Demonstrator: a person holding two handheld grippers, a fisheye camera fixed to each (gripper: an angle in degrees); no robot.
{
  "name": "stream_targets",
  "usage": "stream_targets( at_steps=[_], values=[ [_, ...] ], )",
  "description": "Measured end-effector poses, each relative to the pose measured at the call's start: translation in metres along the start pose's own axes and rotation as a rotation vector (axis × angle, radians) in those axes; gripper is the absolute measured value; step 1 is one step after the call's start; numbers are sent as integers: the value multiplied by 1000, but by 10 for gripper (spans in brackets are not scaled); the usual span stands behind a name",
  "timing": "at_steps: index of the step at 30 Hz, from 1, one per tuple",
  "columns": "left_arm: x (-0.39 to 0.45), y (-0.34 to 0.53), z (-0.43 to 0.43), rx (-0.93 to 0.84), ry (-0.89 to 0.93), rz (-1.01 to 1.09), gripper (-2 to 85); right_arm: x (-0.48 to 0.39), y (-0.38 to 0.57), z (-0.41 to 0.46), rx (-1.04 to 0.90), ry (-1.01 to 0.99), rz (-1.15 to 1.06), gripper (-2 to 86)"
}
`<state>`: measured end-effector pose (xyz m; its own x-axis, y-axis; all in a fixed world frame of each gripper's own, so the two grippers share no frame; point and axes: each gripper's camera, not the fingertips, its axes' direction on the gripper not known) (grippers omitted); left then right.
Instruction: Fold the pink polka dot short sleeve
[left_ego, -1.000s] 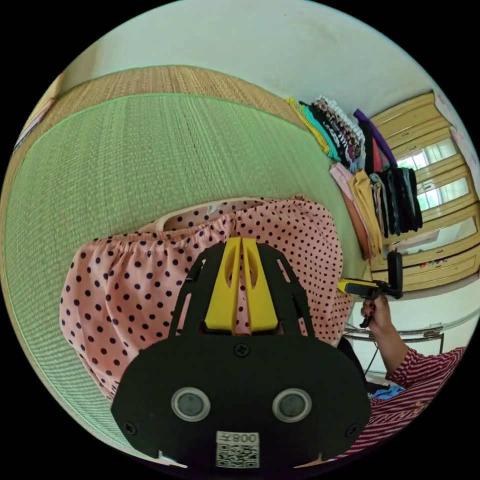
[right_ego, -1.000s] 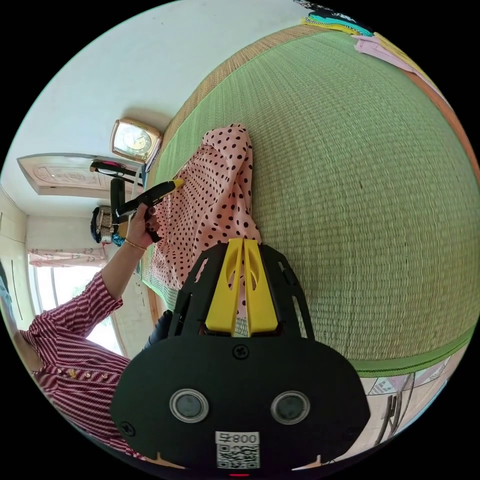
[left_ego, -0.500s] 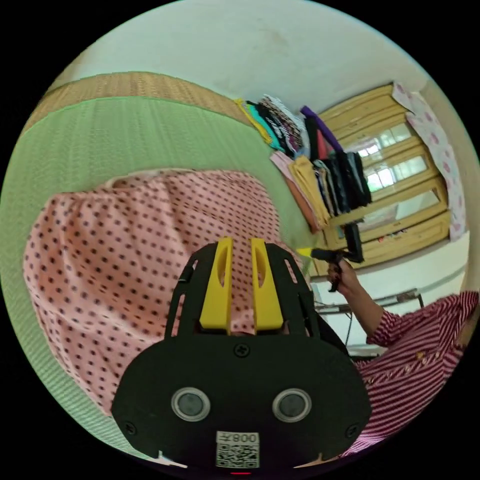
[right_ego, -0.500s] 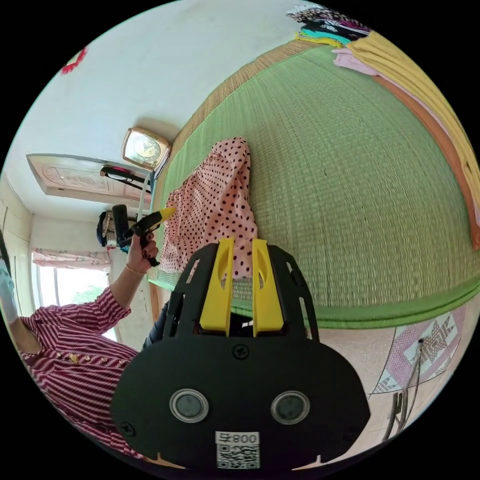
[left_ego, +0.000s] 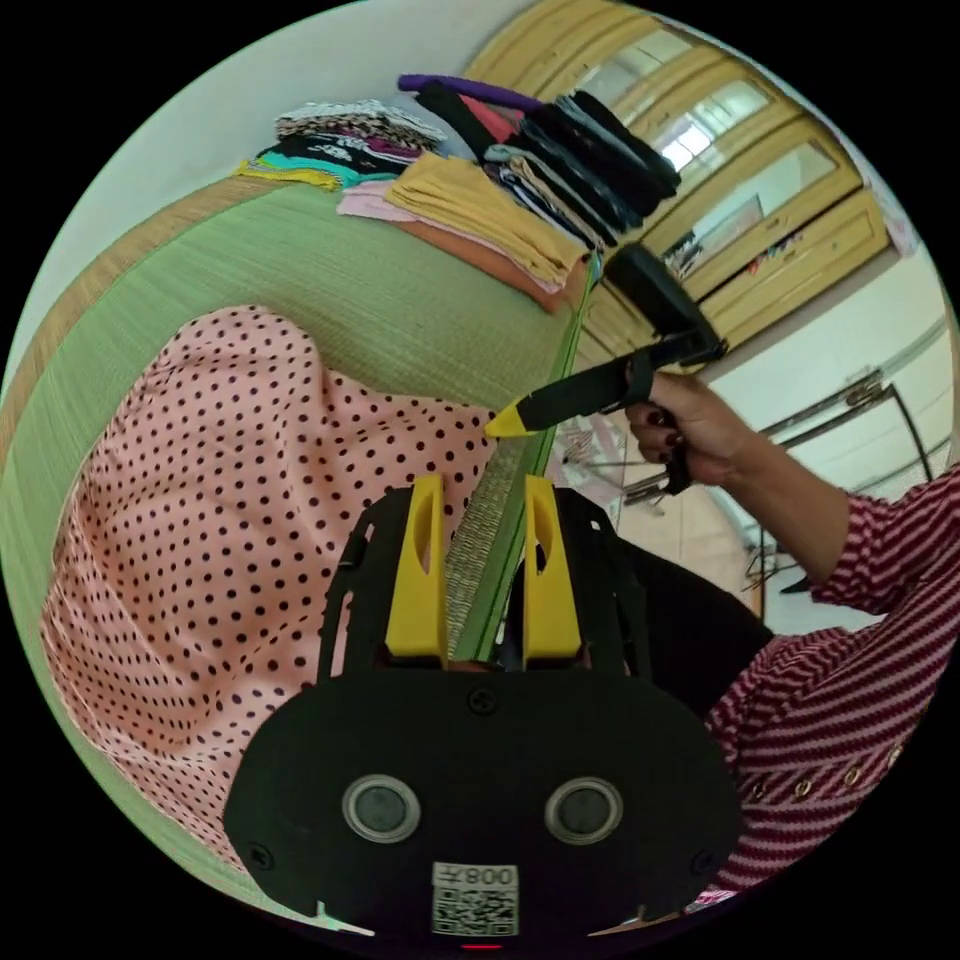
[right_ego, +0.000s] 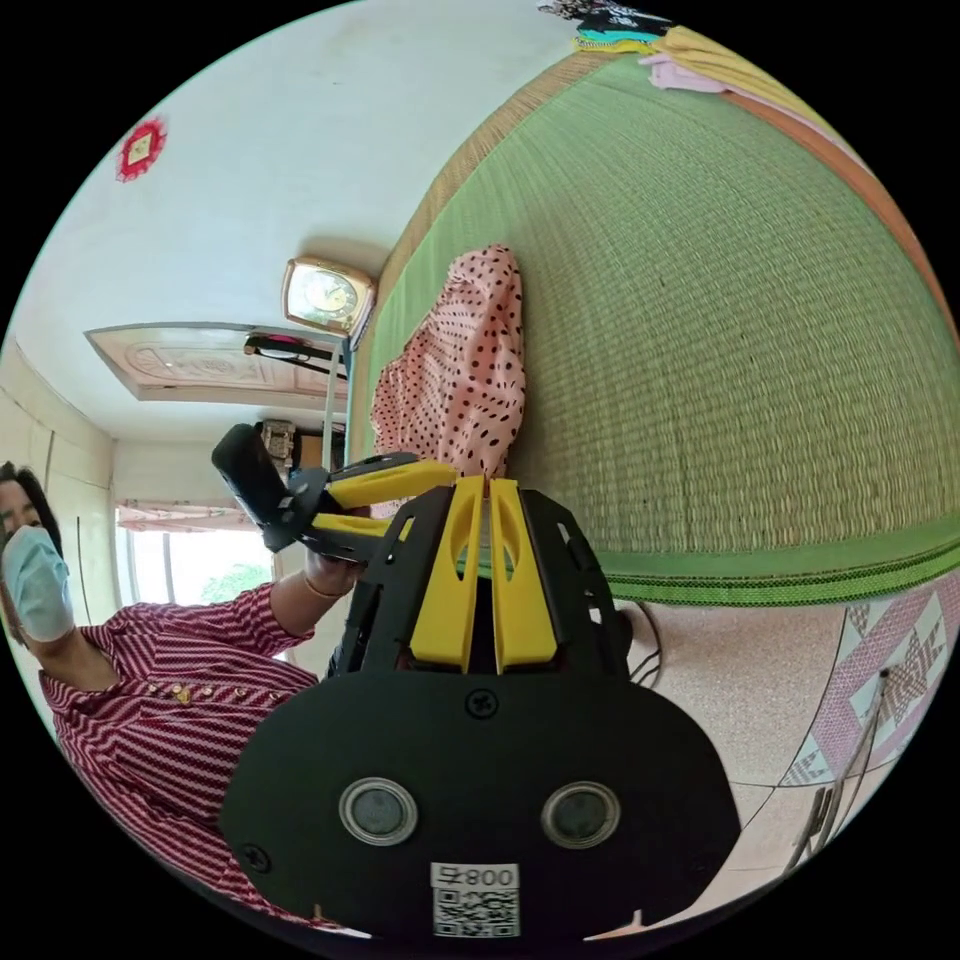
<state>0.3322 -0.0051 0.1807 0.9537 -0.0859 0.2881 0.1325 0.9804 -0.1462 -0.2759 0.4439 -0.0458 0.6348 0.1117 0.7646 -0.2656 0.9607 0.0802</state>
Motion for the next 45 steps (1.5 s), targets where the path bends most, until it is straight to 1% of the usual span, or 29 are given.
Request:
stream_targets(
  at_steps=[1,3,4,6,12,17,22,27,30,34,38,45],
  values=[
    [4,-1,4,-12,-30,5,102,-2,-1,-1,-2,-22,-14,13],
    [13,-2,16,-37,-136,-1,56,-5,-4,0,-20,-37,-31,12],
    [14,-2,17,-31,-145,-8,48,-8,-6,0,-33,-26,-45,13],
    [12,3,19,6,-113,-48,26,-11,-10,-2,-34,-7,-64,15],
    [7,14,25,75,-70,-116,13,11,-43,-24,69,-13,-30,58],
    [3,20,39,87,-51,-124,11,28,-118,-6,29,-4,-1,109],
    [-4,29,51,108,-36,-128,11,40,-181,18,-8,21,29,119],
    [-18,40,66,142,9,-132,11,53,-222,34,-50,18,57,105],
    [-26,45,77,157,29,-131,11,59,-240,35,-56,-6,63,87],
    [-39,48,92,169,53,-139,11,60,-262,34,-88,21,68,52],
    [-54,52,101,210,72,-138,11,52,-281,15,-88,28,52,29],
    [-88,72,120,270,132,-171,11,28,-299,-29,-49,36,31,22]
  ],
)
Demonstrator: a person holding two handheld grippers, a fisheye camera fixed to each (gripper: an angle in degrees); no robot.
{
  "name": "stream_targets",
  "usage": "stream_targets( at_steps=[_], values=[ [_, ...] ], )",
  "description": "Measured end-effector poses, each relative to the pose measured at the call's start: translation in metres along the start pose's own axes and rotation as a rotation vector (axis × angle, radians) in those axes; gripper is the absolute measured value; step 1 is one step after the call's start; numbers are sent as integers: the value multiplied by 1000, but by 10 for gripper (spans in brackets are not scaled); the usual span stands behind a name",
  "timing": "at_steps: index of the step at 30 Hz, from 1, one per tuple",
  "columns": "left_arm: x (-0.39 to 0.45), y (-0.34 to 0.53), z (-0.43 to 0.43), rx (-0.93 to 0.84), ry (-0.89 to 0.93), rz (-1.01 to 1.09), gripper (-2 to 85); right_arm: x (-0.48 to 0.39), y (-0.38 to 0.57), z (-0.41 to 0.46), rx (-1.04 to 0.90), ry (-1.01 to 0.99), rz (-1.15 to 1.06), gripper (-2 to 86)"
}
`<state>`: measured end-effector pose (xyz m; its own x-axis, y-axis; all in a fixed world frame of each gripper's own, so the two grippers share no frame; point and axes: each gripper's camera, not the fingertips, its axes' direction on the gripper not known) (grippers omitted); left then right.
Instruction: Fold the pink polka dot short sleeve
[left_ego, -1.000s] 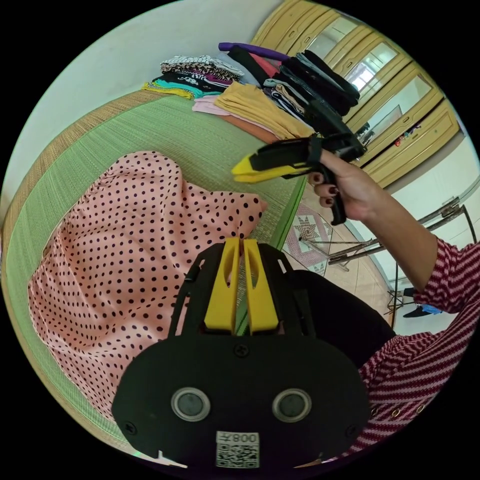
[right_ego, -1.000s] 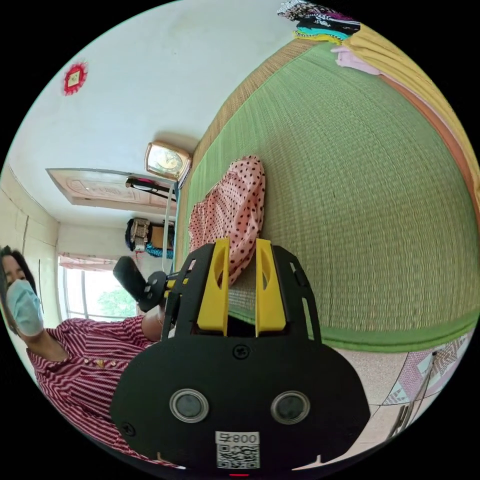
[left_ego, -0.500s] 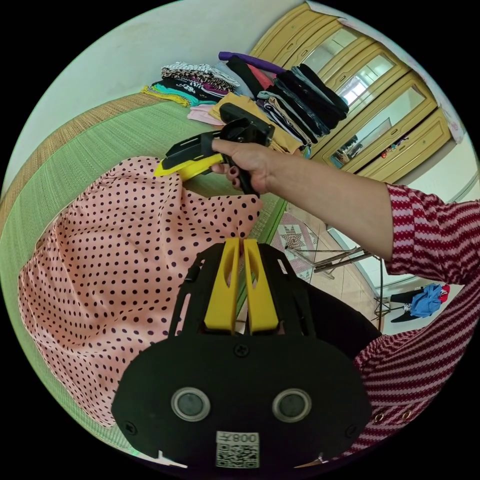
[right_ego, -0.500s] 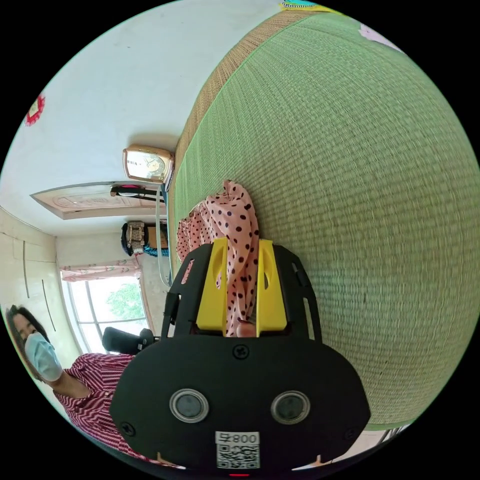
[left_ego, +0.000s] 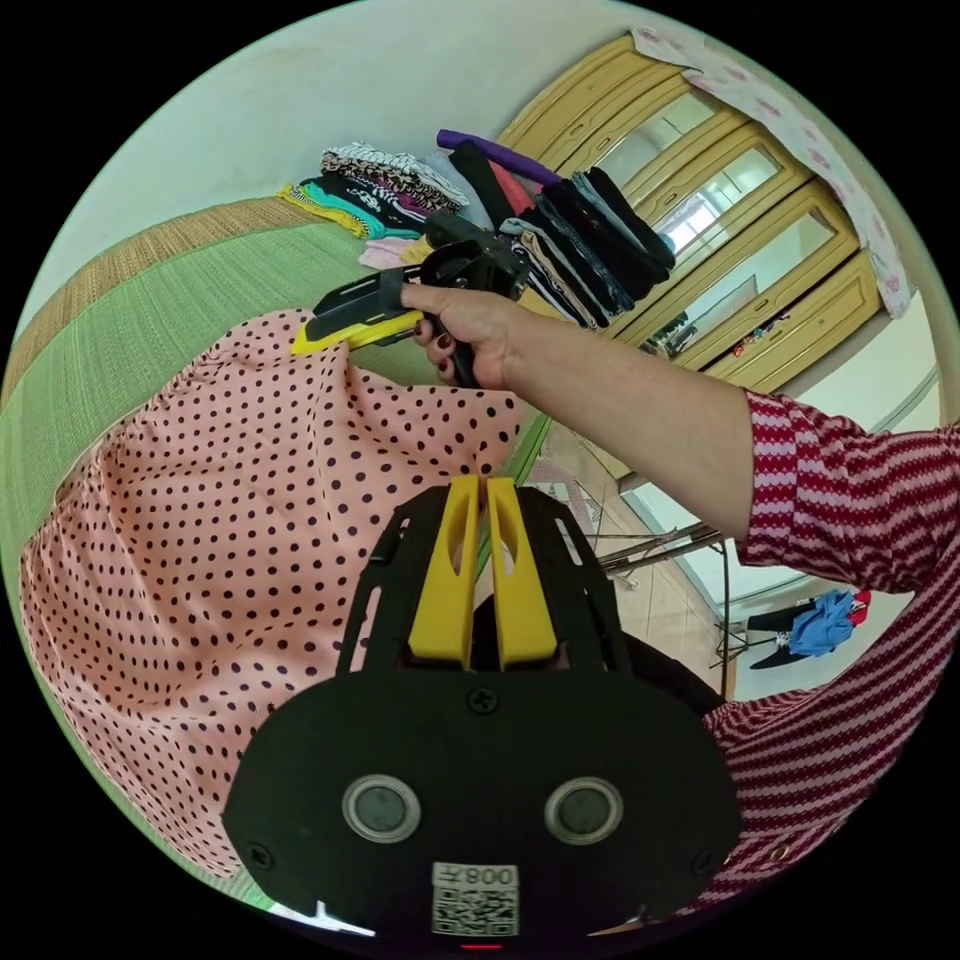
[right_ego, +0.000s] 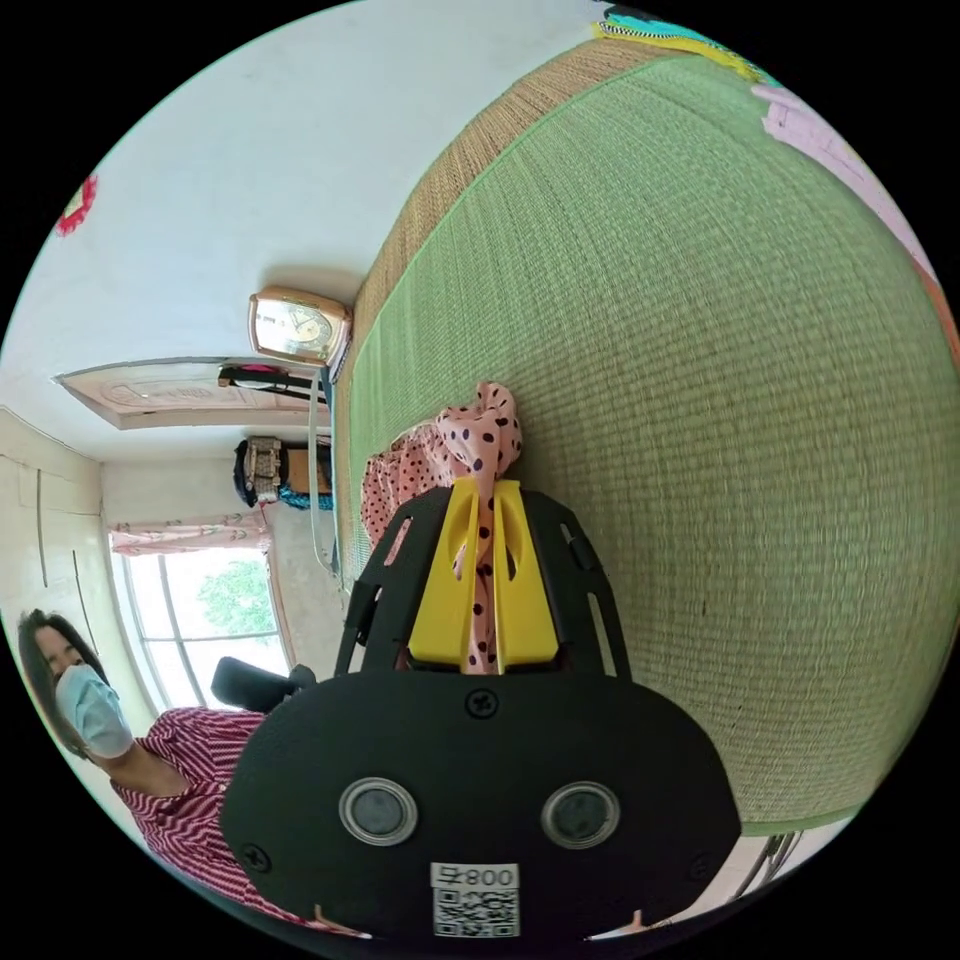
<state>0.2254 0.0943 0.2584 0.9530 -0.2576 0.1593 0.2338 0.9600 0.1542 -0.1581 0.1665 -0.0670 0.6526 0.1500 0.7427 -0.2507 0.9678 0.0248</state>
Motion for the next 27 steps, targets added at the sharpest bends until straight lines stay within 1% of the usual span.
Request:
stream_targets(
  at_steps=[4,9,14,21,23,27],
  values=[
    [-21,15,-6,47,16,-19,11,-21,-3,-25,39,-30,-18,22],
    [-60,49,-30,156,46,-85,10,-64,-7,-46,78,-73,-65,22],
    [-99,88,-56,260,74,-182,10,-138,-10,-57,107,-87,-154,21],
    [-167,155,-85,382,92,-349,10,-240,-22,-48,109,-46,-257,21],
    [-185,172,-89,407,84,-395,10,-275,-28,-38,96,-9,-289,22],
    [-227,209,-93,437,77,-497,9,-318,-40,-20,70,33,-310,23]
  ],
)
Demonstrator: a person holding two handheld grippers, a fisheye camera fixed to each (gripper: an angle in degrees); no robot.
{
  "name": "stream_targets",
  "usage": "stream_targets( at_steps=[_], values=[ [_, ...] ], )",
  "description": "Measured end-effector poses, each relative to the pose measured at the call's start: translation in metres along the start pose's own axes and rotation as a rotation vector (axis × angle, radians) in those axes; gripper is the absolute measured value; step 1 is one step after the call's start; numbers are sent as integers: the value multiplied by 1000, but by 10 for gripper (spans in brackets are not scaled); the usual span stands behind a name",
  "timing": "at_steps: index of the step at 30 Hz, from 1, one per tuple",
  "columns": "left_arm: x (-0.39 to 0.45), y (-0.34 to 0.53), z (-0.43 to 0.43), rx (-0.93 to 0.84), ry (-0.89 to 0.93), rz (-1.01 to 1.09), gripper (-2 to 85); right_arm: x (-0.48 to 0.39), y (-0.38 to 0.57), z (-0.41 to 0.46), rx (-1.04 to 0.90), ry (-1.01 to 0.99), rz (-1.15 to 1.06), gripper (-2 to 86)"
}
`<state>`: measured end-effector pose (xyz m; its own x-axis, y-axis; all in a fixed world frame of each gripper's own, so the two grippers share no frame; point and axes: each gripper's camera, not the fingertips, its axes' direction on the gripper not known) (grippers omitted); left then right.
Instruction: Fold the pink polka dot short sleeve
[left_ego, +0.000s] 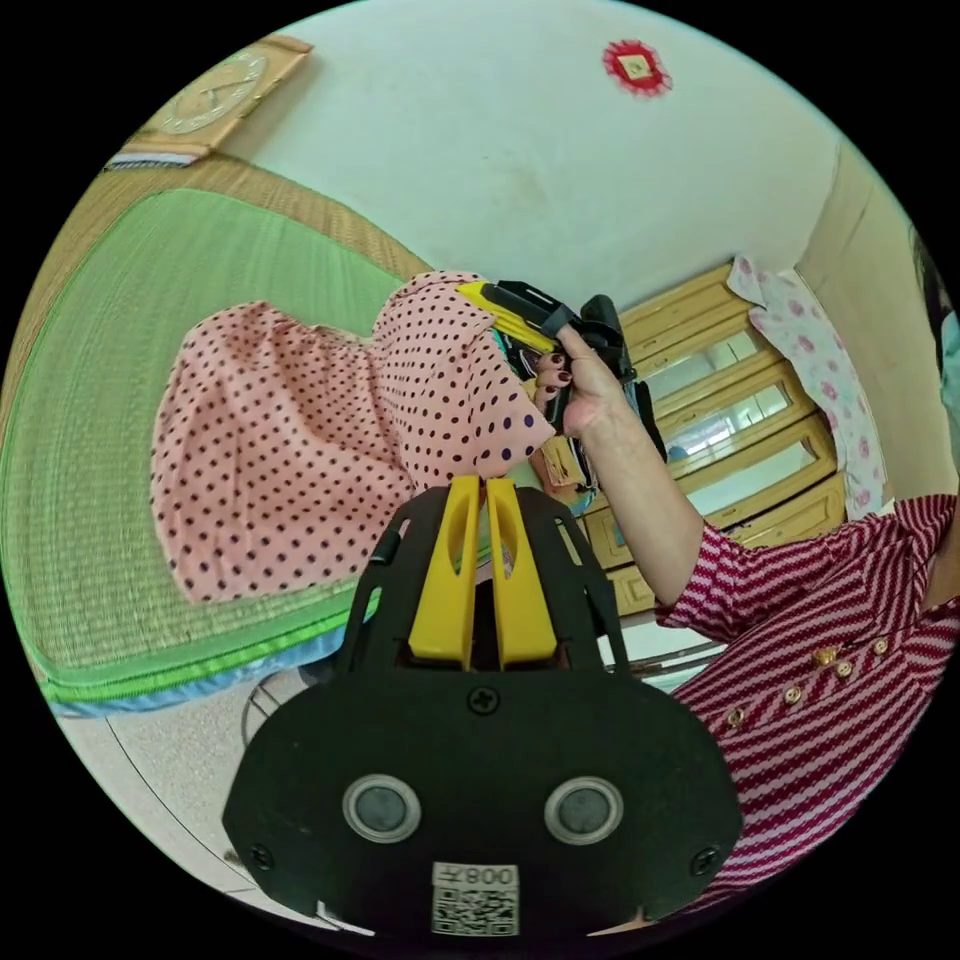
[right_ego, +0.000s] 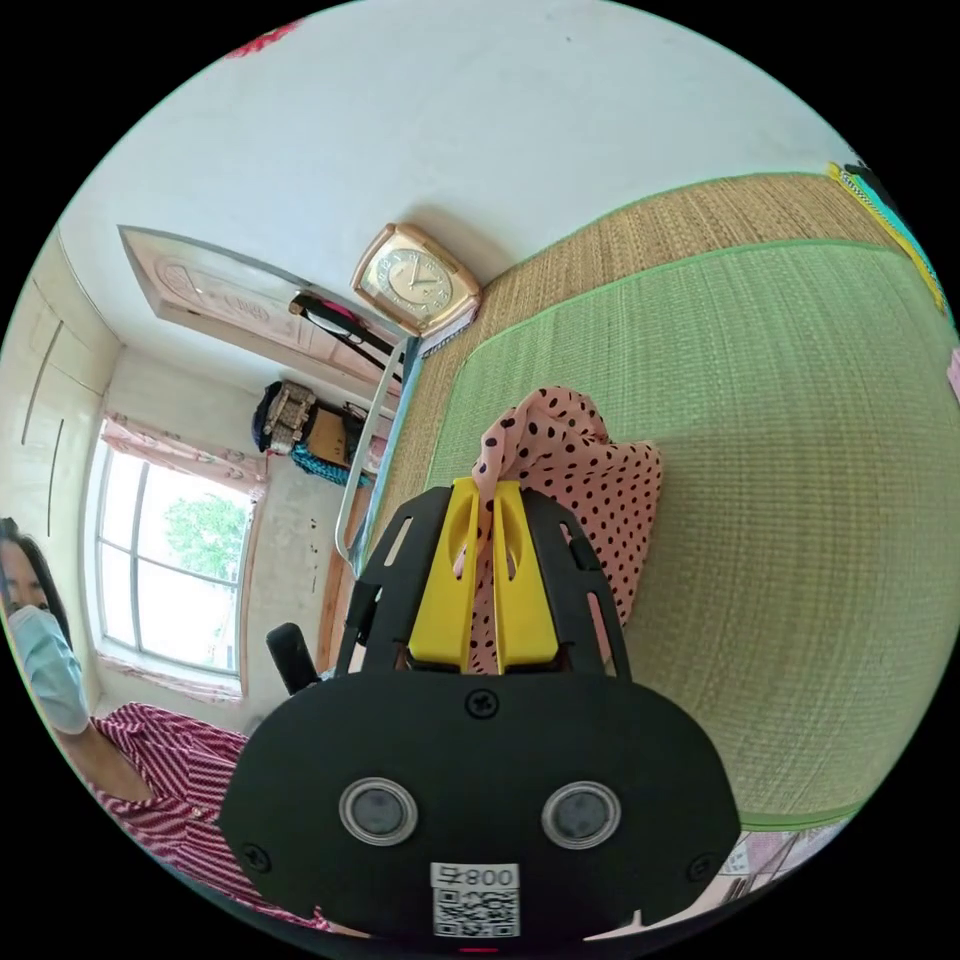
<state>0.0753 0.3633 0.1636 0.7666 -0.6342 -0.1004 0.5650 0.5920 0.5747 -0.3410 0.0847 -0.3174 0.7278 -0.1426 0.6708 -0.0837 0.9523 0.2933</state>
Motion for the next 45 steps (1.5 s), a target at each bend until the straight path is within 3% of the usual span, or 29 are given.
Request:
stream_targets(
  at_steps=[11,23,38,45],
  values=[
    [-128,10,-15,86,61,-268,9,-82,-74,71,-159,134,-25,24],
    [-229,6,2,126,136,-468,9,-111,-137,114,-316,236,-10,33],
    [-286,-11,1,213,124,-517,6,-145,-176,43,-336,88,-85,38],
    [-277,-26,-2,228,80,-425,2,-134,-184,12,-331,83,-48,16]
  ],
)
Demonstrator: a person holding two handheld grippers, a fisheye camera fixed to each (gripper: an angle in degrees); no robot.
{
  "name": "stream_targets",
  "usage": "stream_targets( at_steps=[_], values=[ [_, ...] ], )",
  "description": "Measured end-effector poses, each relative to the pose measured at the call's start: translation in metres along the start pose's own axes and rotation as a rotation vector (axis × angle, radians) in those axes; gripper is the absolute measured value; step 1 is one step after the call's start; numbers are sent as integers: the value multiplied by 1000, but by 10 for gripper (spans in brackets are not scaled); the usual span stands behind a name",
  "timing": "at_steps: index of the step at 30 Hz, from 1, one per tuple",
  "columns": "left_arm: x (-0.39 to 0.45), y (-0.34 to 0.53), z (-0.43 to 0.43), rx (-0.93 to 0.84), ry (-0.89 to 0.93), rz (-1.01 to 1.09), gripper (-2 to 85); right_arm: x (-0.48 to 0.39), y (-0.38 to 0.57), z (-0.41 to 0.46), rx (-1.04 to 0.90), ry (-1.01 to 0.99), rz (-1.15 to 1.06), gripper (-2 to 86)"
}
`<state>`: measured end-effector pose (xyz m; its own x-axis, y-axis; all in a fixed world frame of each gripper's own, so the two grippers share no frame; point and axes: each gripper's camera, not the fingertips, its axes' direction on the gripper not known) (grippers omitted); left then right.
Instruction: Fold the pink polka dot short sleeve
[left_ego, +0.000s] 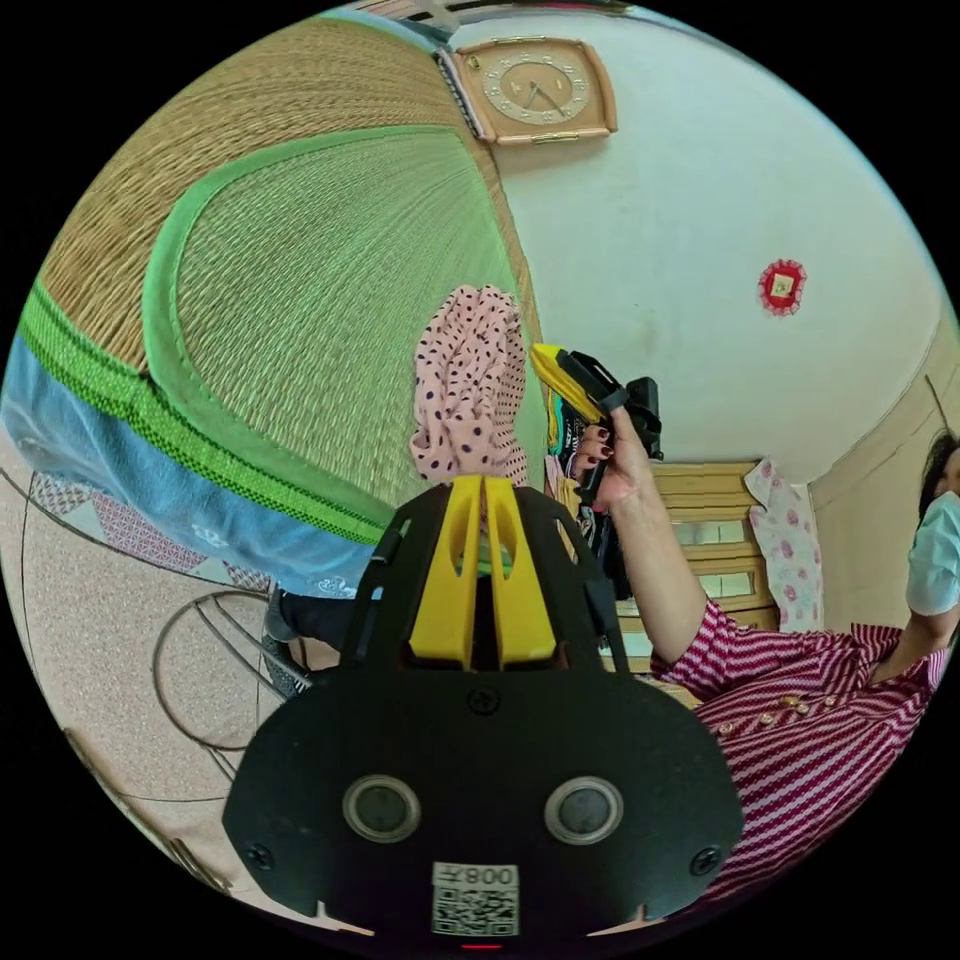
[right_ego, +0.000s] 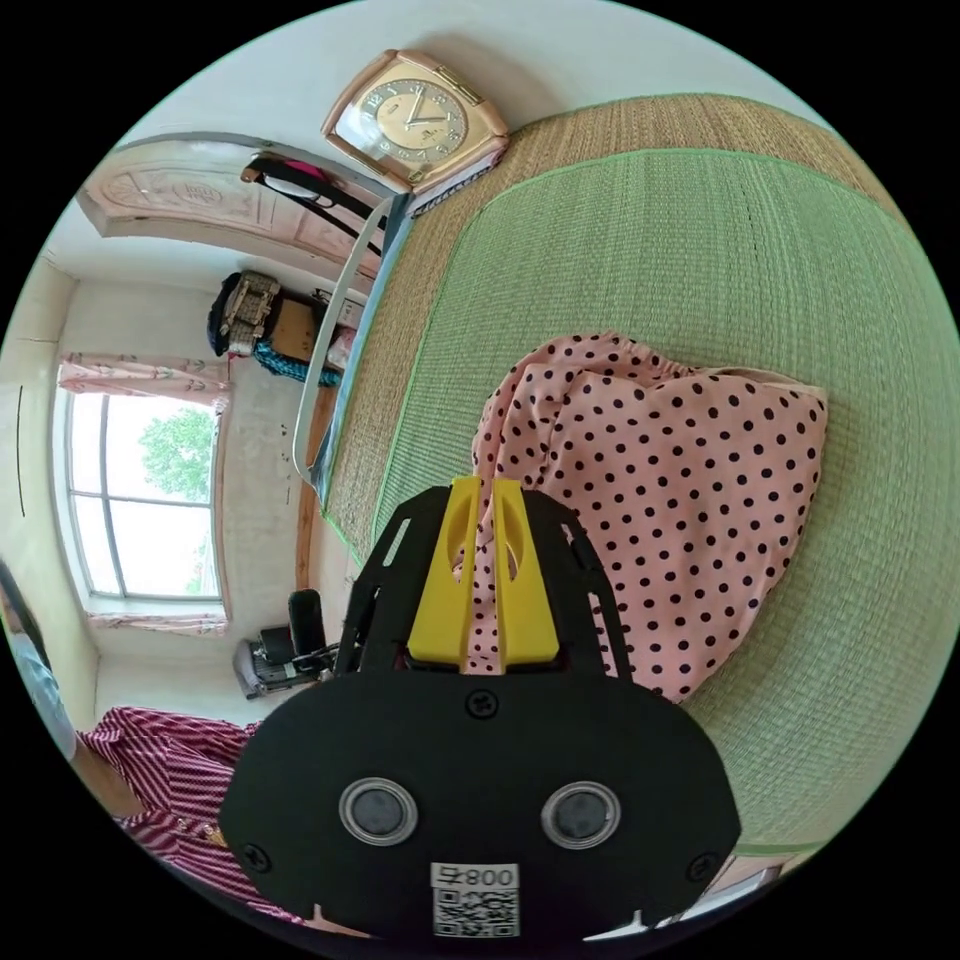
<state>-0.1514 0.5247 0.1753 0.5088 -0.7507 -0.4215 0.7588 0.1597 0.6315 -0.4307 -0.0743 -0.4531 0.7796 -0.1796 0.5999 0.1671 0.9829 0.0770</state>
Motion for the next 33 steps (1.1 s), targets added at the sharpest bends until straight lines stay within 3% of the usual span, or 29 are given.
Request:
stream_targets(
  at_steps=[10,15,23,26,33],
  values=[
    [0,-22,31,-59,-133,55,4,6,-34,5,-125,65,43,2],
    [1,-25,37,-69,-125,60,19,-3,-26,-25,-97,31,13,3],
    [24,-45,35,-47,-251,196,78,-16,56,-110,-45,41,-63,23],
    [18,-57,54,-146,-278,176,41,-15,95,-127,-69,84,-48,39],
    [30,-60,48,-77,-252,175,8,-20,179,-167,-76,150,-7,80]
  ],
)
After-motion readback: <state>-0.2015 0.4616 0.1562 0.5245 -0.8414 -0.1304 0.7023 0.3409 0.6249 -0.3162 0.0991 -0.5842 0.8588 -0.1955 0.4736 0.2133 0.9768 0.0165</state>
